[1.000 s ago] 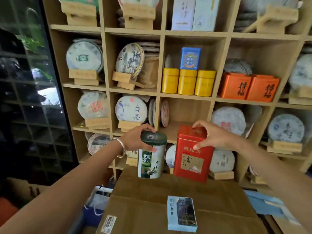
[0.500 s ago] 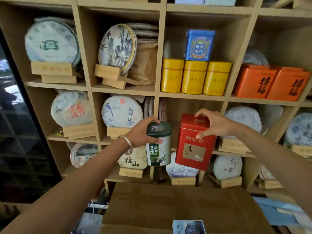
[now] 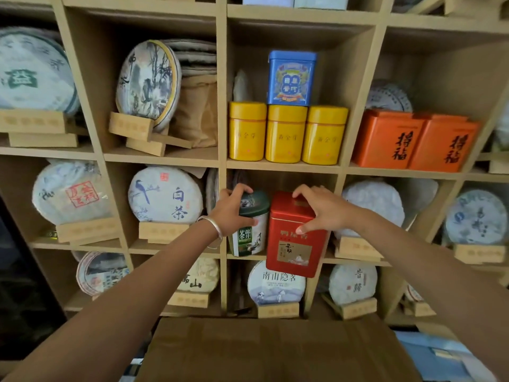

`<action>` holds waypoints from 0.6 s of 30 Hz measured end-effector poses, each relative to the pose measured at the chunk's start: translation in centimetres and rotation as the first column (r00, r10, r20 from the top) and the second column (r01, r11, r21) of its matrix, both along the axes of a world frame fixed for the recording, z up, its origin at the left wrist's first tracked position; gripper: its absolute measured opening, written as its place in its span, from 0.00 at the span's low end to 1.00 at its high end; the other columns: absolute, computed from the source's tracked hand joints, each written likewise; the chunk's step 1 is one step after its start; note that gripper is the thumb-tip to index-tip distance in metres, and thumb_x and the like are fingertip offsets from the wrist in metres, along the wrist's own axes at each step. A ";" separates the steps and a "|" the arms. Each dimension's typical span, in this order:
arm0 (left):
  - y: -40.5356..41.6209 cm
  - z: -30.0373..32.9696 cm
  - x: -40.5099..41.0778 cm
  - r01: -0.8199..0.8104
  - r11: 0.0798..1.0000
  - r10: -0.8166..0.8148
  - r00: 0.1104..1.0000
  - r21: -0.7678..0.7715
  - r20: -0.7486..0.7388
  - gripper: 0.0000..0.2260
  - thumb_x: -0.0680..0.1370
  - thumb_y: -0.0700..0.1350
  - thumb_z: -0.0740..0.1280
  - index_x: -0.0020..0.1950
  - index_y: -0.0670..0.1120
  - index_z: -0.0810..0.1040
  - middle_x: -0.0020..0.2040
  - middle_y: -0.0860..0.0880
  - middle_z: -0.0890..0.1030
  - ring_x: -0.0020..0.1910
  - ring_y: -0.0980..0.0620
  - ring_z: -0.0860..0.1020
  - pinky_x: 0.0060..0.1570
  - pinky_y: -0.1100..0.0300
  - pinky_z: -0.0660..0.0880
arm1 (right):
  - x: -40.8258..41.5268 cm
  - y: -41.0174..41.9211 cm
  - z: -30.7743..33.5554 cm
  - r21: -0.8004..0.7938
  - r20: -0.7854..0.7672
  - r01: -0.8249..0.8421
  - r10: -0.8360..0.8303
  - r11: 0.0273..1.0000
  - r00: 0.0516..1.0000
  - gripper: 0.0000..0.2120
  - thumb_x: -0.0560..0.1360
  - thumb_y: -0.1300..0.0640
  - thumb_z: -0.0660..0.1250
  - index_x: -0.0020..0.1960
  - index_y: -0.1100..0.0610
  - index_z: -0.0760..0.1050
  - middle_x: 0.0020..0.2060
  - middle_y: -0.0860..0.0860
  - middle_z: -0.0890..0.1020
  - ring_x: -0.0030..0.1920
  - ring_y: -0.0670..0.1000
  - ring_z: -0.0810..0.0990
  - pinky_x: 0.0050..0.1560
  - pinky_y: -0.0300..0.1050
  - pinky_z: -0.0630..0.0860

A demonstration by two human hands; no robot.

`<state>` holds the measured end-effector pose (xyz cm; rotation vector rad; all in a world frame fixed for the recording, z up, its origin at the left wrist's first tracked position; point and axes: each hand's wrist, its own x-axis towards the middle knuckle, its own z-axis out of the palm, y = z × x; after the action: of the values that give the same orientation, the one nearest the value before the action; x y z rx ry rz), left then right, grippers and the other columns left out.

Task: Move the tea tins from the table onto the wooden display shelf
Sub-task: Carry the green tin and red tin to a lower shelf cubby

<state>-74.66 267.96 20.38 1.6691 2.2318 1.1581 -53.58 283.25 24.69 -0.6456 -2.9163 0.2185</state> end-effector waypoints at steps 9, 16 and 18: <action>1.9 0.4 0.0 0.014 0.978 -0.026 0.998 -0.207 -0.052 0.37 0.71 0.48 0.75 0.74 0.52 0.57 0.63 0.43 0.59 0.56 0.43 0.72 0.61 0.57 0.73 | -0.9 1.6 1.2 -0.032 0.126 0.021 -0.017 0.999 0.992 0.41 0.69 0.47 0.75 0.70 0.44 0.52 0.59 0.54 0.68 0.60 0.55 0.69 0.59 0.52 0.72; 4.0 0.1 -0.9 -0.003 0.956 -0.013 0.999 -0.295 -0.051 0.39 0.71 0.48 0.74 0.76 0.52 0.55 0.67 0.40 0.58 0.60 0.39 0.72 0.65 0.54 0.71 | -2.3 3.0 2.1 -0.087 0.226 0.066 -0.045 0.994 0.973 0.42 0.69 0.49 0.75 0.71 0.42 0.49 0.61 0.55 0.67 0.60 0.56 0.70 0.63 0.58 0.71; 4.5 0.0 -1.2 -0.002 0.954 -0.013 0.999 -0.301 -0.047 0.39 0.71 0.48 0.74 0.76 0.52 0.56 0.67 0.40 0.59 0.60 0.40 0.72 0.63 0.58 0.70 | -2.7 3.4 2.2 -0.095 0.237 0.082 -0.058 0.992 0.970 0.43 0.69 0.49 0.75 0.72 0.41 0.49 0.61 0.56 0.68 0.59 0.57 0.72 0.62 0.58 0.73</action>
<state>-75.89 272.41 20.40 1.5918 2.2903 0.7344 -56.27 286.64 26.89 -0.8430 -3.1154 0.3078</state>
